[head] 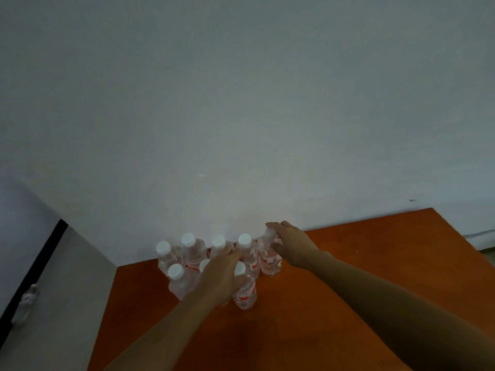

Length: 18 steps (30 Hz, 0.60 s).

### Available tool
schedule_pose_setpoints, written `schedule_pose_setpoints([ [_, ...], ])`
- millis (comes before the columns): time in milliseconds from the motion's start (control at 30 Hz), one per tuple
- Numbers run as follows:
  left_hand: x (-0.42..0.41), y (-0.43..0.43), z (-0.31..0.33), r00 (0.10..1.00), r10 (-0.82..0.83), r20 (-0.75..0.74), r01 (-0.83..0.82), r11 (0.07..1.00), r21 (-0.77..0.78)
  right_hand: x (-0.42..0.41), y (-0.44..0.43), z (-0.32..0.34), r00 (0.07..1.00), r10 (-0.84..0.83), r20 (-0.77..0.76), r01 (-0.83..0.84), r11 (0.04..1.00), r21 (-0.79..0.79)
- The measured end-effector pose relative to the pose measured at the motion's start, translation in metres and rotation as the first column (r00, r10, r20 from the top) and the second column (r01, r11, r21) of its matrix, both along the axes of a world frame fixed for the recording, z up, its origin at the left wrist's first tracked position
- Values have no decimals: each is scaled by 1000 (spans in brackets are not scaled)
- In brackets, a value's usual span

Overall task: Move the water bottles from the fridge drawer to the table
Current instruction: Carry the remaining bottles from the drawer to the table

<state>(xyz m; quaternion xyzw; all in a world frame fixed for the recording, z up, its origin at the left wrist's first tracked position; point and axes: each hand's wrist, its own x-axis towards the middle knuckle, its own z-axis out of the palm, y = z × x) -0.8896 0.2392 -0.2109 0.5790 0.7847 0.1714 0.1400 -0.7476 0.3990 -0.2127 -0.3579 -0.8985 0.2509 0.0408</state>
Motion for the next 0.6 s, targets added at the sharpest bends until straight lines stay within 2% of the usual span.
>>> schedule_pose_setpoints([
  [300,6,-15,49,965,-217,-145,240,956,169,77,-63,25,943,-317,98,318,948,2],
  [433,52,-1,66,931,-337,-140,357,921,156,147,-90,37,879,-463,116,466,885,5],
  [600,149,17,81,821,-533,-208,564,814,140,257,-129,60,742,-659,126,656,752,67],
])
